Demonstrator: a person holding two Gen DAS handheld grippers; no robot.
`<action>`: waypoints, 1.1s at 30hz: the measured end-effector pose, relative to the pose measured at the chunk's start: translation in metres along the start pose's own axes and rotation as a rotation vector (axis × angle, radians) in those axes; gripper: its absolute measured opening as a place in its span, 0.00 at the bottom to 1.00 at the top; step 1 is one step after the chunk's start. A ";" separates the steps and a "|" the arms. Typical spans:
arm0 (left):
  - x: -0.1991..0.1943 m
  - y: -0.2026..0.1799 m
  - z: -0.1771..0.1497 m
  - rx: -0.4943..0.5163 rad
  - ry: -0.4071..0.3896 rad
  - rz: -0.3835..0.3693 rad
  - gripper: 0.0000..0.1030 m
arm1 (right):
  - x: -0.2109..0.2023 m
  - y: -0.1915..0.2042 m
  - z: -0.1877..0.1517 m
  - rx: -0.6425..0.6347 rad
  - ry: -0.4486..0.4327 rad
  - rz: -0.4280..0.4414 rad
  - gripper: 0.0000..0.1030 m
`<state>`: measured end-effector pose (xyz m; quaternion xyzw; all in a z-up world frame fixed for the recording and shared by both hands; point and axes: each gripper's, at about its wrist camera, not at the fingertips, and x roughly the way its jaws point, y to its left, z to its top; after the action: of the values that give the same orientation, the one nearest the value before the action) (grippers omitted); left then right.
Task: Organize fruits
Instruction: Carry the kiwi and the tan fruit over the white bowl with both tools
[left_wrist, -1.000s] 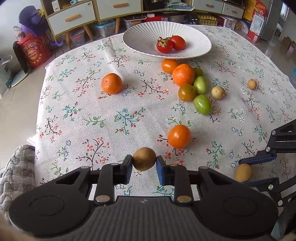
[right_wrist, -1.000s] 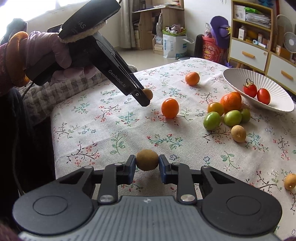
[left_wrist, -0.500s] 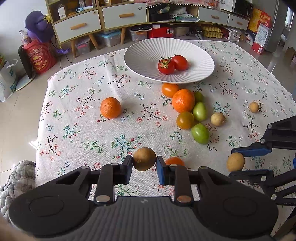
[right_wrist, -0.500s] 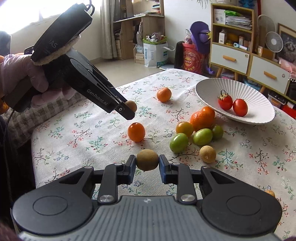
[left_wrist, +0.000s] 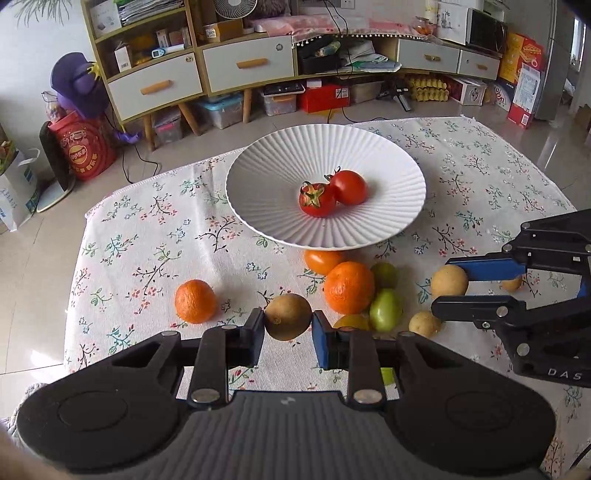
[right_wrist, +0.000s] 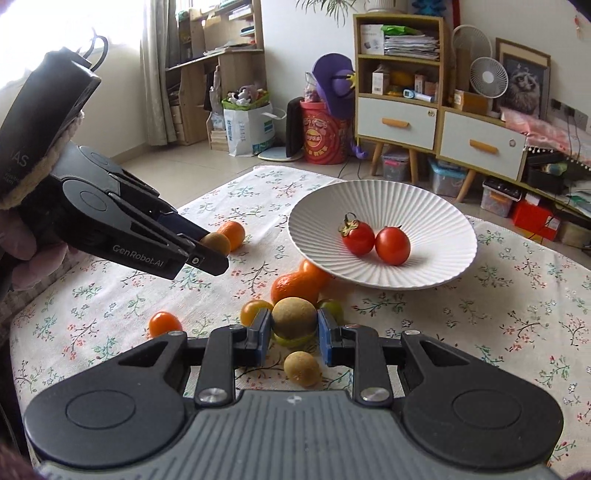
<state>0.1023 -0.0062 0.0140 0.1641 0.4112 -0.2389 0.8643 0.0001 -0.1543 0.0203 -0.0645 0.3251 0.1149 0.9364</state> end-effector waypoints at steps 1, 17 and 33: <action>0.002 -0.001 0.004 -0.004 -0.007 0.003 0.22 | 0.002 -0.003 0.002 0.005 -0.002 -0.012 0.24; 0.055 -0.012 0.073 0.035 -0.135 -0.009 0.22 | 0.046 -0.073 0.031 0.070 -0.016 -0.149 0.24; 0.109 -0.009 0.097 -0.038 -0.099 -0.049 0.22 | 0.073 -0.084 0.032 0.005 -0.016 -0.160 0.24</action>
<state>0.2178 -0.0905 -0.0138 0.1257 0.3765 -0.2601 0.8802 0.0966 -0.2165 0.0039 -0.0870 0.3119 0.0391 0.9453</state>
